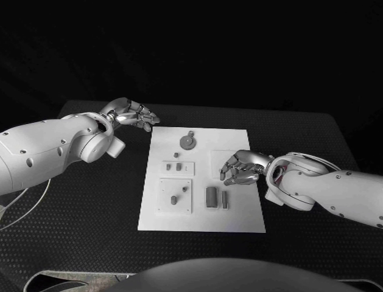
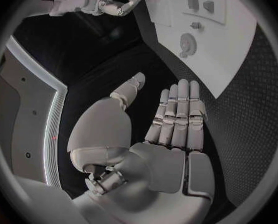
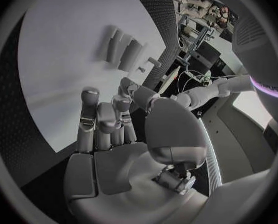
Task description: Assemble the parts on the task board
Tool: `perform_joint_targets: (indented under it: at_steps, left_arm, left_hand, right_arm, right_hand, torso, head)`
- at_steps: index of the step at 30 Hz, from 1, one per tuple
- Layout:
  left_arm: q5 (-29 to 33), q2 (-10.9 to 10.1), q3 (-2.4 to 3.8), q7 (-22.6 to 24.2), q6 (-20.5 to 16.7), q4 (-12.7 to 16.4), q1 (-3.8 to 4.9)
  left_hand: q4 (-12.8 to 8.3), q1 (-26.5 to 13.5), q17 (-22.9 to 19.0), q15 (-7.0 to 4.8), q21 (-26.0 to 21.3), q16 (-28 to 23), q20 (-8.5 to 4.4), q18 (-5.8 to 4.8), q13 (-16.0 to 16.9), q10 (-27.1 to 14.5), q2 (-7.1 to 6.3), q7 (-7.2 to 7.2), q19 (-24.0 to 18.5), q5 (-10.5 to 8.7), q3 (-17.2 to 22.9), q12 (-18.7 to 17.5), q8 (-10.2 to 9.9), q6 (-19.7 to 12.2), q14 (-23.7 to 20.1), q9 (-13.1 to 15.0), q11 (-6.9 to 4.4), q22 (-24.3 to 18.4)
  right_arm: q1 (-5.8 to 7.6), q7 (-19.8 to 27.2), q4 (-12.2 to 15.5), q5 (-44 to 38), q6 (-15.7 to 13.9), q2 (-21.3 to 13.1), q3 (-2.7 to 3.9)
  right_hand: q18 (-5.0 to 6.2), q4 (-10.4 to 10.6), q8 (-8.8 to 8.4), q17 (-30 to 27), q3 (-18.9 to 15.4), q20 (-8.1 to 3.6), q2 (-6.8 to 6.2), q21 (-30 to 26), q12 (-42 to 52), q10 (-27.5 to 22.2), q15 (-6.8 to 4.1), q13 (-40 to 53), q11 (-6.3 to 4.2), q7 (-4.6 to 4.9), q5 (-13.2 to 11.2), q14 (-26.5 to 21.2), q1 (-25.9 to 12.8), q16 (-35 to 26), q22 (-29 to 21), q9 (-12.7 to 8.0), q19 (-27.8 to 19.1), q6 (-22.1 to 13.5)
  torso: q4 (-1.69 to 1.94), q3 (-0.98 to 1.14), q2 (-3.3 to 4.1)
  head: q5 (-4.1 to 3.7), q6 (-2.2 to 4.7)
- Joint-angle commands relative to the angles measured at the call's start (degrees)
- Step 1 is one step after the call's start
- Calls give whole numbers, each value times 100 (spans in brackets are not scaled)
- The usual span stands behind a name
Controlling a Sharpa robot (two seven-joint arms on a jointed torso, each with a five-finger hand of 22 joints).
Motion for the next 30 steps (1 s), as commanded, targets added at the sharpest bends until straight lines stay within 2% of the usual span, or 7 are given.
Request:
perform_joint_targets:
  at_steps: [1,11,17,22,30]
  left_arm:
    - [-12,9,3,45,64,5,10]
    - [-13,9,3,47,66,4,10]
    - [-13,6,3,47,68,10,10]
    - [-13,3,3,46,68,8,10]
    - [-13,5,2,43,68,10,10]
  left_hand:
    - [39,-33,7,16,38,-24,-11,-33,-8,-20,20,6,-41,-28,-9,4,9,-37,41,-7,-17,-1]
    - [40,-32,10,16,38,-27,-11,-33,-8,-20,22,7,-41,-28,-9,4,8,-39,42,-7,-17,-1]
    - [41,-32,12,16,38,-29,-11,-33,-8,-20,22,8,-41,-29,-9,4,8,-40,43,-8,-17,-1]
    - [42,-33,14,16,38,-30,-11,-33,-8,-20,23,8,-41,-29,-10,4,8,-41,43,-8,-17,-1]
    - [45,-35,16,16,39,-32,-10,-34,-8,-20,23,8,-41,-29,-10,4,8,-41,44,-8,-16,-1]
  right_arm:
    - [-33,277,-31,-824,168,3,-8]
    - [-82,176,-51,-1141,510,33,-13]
    - [-112,149,-83,-1141,681,66,-19]
    - [-124,117,-111,-1141,742,86,-23]
    - [-156,79,-187,-1175,754,135,-28]
  right_hand:
    - [138,9,24,-1,-51,16,29,-26,25,-18,23,6,31,67,-14,-27,51,-36,111,7,-40,29]
    - [138,26,31,1,-111,42,104,-22,20,-23,23,1,30,66,-14,-42,35,-36,112,0,-61,54]
    - [138,54,-64,0,-161,74,238,-29,1,-59,52,-10,67,108,-14,-76,-60,-45,105,-65,-95,-86]
    - [138,72,-152,1,-167,90,303,-35,-9,-89,90,-16,109,153,-14,-99,-124,-50,102,-131,-115,-219]
    - [138,100,-187,4,-165,99,358,-35,-8,-107,110,-16,129,174,-14,-109,-172,-49,100,-170,-118,-267]
  torso:
    - [1,-1,-2]
    - [3,-4,-1]
    - [5,-7,0]
    - [4,-7,-3]
    - [6,-8,-1]
  head:
    - [1,-8]
    - [1,-18]
    - [1,-26]
    - [5,-37]
    - [4,-44]
